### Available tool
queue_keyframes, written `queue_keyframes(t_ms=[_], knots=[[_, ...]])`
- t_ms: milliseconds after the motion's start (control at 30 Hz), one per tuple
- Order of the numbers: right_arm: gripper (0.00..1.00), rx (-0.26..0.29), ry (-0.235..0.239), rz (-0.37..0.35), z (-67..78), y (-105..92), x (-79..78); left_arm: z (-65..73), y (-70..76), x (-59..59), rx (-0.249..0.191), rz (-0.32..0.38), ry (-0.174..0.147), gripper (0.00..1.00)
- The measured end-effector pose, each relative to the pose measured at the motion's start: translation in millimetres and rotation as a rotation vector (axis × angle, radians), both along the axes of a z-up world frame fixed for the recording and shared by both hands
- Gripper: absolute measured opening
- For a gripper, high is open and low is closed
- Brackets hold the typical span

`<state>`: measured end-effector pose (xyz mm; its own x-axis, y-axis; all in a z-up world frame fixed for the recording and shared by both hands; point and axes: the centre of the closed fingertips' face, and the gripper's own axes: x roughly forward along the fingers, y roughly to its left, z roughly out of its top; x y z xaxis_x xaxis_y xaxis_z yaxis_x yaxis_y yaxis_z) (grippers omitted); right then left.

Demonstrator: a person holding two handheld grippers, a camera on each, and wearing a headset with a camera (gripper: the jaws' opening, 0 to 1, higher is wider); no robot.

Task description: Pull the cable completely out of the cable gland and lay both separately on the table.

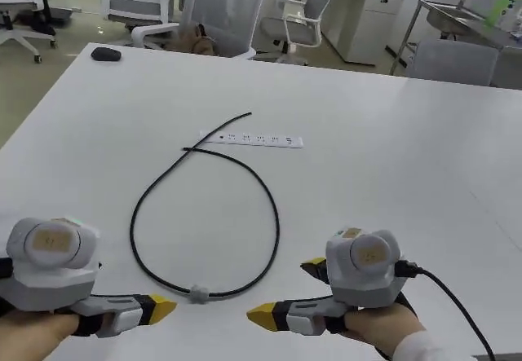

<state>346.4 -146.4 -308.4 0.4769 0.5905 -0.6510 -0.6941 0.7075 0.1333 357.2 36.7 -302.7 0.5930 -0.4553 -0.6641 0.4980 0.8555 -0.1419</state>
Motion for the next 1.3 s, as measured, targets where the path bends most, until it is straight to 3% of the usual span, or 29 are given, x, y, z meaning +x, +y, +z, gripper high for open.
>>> queue_keyframes(t_ms=[100,200,333,500,567,600,633,767,967,1033,1167,1300], knots=[[0.79,-0.034,0.006,0.045,-5.3,2.4,-4.8,-1.4,0.0,-3.2,0.012,0.001,0.015,0.81],[0.78,-0.017,0.018,0.053,-4.8,5.5,-7.4,3.9,-4.4,-2.1,0.007,-0.008,-0.012,0.81],[0.75,-0.008,0.031,0.061,-5.8,8.8,-9.8,-2.1,-7.3,-6.5,0.034,-0.039,0.010,0.80],[0.75,-0.018,0.023,0.072,-4.9,12.5,-12.1,-0.5,-10.0,-7.7,0.037,-0.063,0.002,0.80],[0.73,-0.045,0.000,0.086,-4.1,12.8,-11.4,-0.7,-9.4,-7.2,0.039,-0.060,0.003,0.80],[0.71,-0.095,-0.043,0.114,-3.8,10.6,-8.2,-0.3,-8.5,-6.5,0.040,-0.056,0.001,0.80],[0.71,-0.111,-0.063,0.125,-3.0,11.0,-6.8,0.2,-7.6,-5.9,0.039,-0.050,0.000,0.80],[0.72,-0.081,-0.050,0.119,-1.4,16.2,-5.9,-1.3,-1.9,-2.7,0.030,-0.030,0.007,0.79],[0.65,-0.096,-0.076,0.099,0.1,11.0,6.8,-0.6,-3.3,-3.2,0.012,-0.023,0.012,0.78],[0.61,-0.060,-0.071,0.068,2.9,10.3,14.6,-1.2,-3.3,-3.5,0.020,-0.028,0.011,0.78],[0.60,0.049,0.007,-0.003,1.8,13.5,26.0,-2.7,-3.0,-3.8,0.023,-0.033,0.018,0.75],[0.54,0.038,0.003,-0.010,-4.4,11.4,40.1,-2.0,-3.4,-3.6,0.015,-0.030,0.018,0.75]])
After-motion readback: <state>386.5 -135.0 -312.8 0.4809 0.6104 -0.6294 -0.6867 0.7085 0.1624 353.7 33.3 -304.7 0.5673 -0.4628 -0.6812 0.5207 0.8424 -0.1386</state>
